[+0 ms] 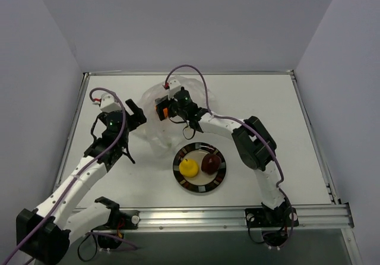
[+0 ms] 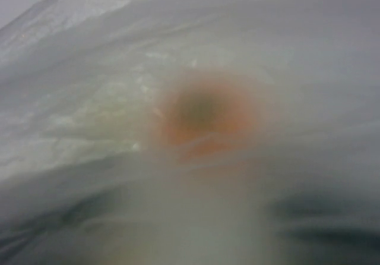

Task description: Take the fake fruits out of the plastic bag

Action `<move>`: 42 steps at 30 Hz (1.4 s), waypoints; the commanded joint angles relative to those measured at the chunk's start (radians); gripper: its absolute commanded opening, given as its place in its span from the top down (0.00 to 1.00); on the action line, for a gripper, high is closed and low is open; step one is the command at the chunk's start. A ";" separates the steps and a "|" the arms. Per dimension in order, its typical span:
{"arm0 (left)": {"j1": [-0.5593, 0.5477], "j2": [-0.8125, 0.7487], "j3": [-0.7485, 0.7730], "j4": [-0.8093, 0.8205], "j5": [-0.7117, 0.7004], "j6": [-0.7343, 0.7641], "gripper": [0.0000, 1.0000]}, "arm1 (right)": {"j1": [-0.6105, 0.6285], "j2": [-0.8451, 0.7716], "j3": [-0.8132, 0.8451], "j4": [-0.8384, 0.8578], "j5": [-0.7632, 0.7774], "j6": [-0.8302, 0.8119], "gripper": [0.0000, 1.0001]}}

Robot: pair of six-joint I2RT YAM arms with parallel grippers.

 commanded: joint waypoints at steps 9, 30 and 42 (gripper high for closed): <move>0.229 0.332 0.037 0.150 0.199 -0.092 0.18 | 0.005 0.211 0.261 -0.005 0.057 -0.033 0.00; 0.209 0.066 -0.164 0.215 0.297 -0.100 0.14 | 0.006 0.087 0.091 0.103 0.045 -0.042 0.49; 0.179 -0.138 -0.090 -0.053 0.553 -0.067 0.08 | 0.005 0.104 0.096 0.070 0.026 -0.018 0.49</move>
